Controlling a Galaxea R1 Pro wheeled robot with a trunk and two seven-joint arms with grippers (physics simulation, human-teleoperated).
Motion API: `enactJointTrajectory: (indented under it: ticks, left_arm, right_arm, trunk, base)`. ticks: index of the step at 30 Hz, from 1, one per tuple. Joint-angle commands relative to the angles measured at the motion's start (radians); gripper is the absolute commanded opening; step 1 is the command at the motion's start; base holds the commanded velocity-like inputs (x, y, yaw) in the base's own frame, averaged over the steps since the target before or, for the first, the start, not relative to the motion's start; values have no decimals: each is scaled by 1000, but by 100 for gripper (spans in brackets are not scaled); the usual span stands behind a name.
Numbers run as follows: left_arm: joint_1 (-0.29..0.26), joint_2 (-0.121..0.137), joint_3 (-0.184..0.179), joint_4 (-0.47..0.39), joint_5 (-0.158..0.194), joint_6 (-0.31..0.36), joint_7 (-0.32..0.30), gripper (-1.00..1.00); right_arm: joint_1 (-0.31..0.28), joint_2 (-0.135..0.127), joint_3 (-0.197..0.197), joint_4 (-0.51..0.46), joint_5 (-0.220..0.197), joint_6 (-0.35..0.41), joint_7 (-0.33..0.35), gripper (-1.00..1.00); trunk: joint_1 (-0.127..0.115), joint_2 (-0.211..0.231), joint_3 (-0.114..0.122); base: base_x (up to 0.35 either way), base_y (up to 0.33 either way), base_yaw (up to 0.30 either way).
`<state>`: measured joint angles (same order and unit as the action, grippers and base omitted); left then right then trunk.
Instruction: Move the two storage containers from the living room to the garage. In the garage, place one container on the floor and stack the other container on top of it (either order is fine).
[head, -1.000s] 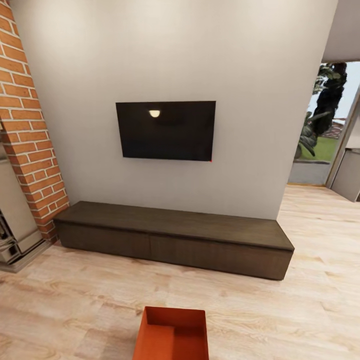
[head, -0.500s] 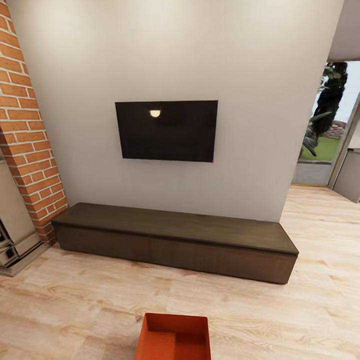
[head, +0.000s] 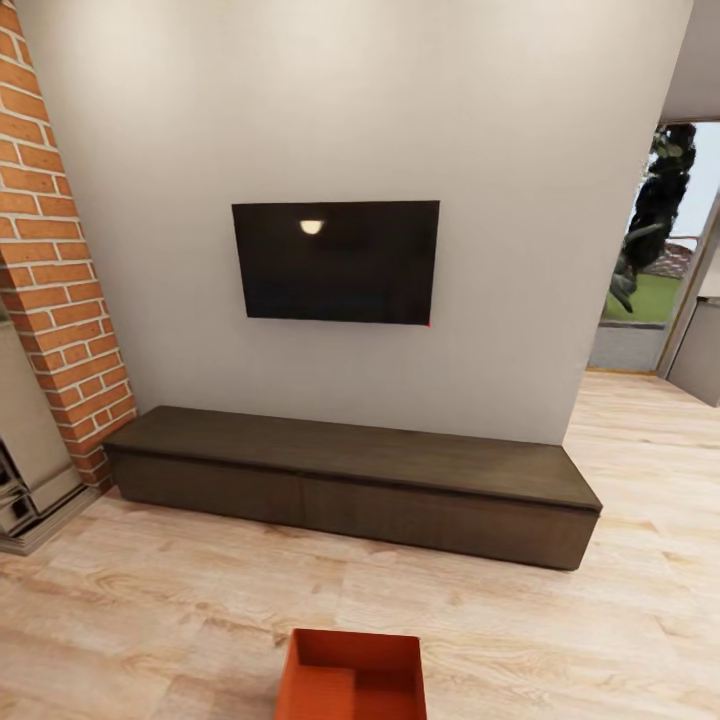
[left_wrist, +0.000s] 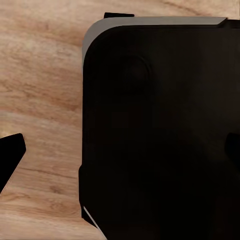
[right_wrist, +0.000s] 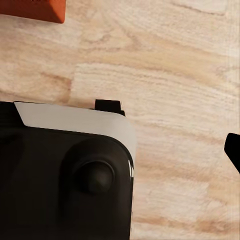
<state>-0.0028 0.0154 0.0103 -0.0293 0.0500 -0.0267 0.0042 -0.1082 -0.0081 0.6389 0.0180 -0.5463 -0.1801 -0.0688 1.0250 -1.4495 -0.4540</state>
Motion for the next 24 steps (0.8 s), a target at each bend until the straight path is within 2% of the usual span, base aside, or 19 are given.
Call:
enactJointTrajectory:
  ticks: [1, 8, 20, 24]
  left_arm:
    - [0, 0, 0, 0, 5, -2, 0, 100]
    - [0, 0, 0, 0, 5, -2, 0, 100]
    - [0, -1, 1, 0, 5, -14, 0, 100]
    - [0, -1, 1, 0, 5, -15, 0, 100]
  right_arm:
    - [-1, 0, 8, 2, -7, -4, -1, 100]
    - [-1, 0, 8, 2, -7, -4, -2, 100]
    - [-1, 1, 8, 2, -7, -4, -1, 100]
    - [-1, 1, 8, 2, -7, -4, -2, 100]
  trunk:
    - [0, -1, -1]
    - [0, -1, -1]
    - [0, -1, -1]
    - [0, -1, -1]
  base:
    - [0, 225, 0]
    - [0, 183, 0]
    - [0, 10, -2]
    - [0, 0, -126]
